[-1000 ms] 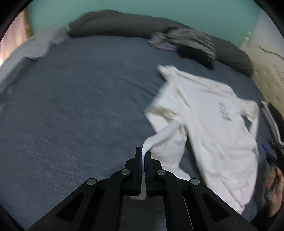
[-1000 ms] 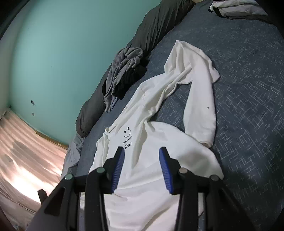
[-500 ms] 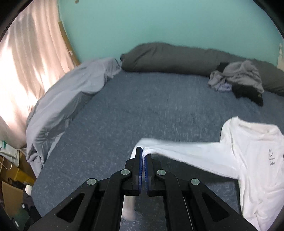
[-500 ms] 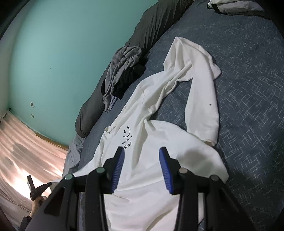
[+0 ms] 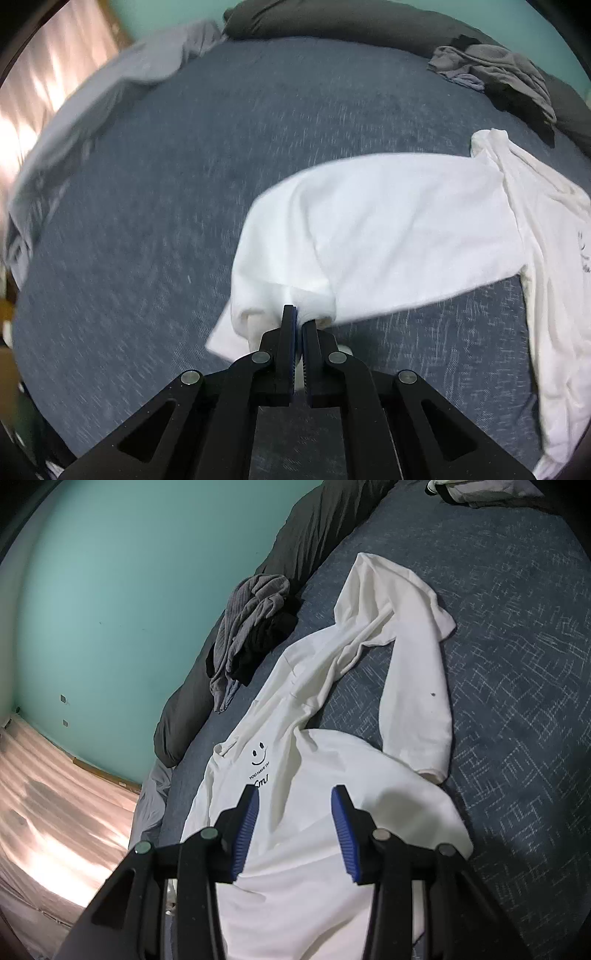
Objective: Fold clothes
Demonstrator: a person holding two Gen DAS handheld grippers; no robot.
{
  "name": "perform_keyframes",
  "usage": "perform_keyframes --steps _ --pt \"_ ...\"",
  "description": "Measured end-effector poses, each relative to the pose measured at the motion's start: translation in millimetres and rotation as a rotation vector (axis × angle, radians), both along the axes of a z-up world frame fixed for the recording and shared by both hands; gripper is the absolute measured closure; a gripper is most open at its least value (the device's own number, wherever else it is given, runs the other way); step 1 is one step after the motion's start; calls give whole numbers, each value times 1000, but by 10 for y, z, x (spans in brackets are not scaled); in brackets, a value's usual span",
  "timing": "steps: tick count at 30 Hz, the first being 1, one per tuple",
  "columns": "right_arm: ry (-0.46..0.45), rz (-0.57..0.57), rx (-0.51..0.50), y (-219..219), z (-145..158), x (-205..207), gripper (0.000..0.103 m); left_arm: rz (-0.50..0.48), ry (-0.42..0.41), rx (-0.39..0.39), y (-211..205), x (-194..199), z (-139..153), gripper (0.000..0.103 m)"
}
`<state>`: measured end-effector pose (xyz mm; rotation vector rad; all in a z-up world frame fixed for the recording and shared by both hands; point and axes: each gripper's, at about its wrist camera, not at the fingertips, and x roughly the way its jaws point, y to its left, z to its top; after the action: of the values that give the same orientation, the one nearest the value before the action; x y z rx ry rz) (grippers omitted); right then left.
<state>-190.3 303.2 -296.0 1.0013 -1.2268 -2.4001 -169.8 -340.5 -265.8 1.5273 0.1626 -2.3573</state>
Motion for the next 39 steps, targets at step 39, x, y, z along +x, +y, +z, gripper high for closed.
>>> perform_keyframes --steps 39 --pt "-326 363 53 -382 -268 883 50 -460 53 439 2323 1068 305 83"
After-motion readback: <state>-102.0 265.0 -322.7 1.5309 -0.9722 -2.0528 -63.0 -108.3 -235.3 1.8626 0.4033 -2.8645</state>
